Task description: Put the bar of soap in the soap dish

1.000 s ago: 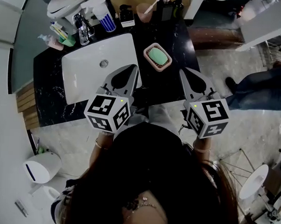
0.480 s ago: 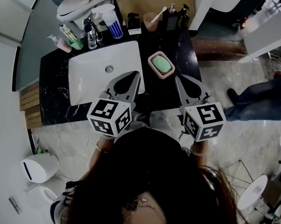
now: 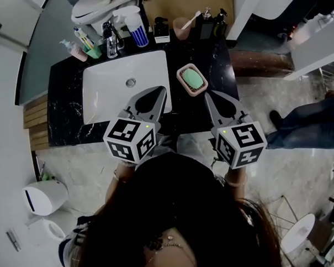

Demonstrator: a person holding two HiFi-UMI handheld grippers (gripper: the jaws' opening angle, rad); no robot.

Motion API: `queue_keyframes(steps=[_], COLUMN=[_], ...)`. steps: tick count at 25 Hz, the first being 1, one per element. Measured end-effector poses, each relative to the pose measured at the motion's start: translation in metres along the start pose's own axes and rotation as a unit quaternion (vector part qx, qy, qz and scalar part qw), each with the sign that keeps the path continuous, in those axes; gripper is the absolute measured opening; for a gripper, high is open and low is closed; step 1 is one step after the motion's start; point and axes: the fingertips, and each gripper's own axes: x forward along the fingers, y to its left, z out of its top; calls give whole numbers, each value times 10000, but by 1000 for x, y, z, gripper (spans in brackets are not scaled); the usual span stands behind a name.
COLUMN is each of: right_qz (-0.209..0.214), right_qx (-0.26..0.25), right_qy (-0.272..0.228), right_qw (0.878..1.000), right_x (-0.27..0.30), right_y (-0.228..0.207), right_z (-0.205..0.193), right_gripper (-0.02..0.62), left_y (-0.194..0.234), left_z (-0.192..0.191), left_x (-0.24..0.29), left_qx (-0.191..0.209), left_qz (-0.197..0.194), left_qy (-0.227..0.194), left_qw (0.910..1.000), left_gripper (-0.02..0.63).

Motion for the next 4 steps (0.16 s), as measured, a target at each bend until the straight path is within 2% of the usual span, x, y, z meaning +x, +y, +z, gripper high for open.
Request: queue_keyframes(steps=[4], right_qz=[15], right_qx=[-40], right_qy=[14], right_qw=[10000], right_x=[-1], right_y=[1], right_z=[-1], right_gripper=[8], left_y=[-1], left_z=[0], left_x=[-1], left_qx=[3], left_qz=[29], left_qy=[-11], left_qw=[10000], left_gripper=[2])
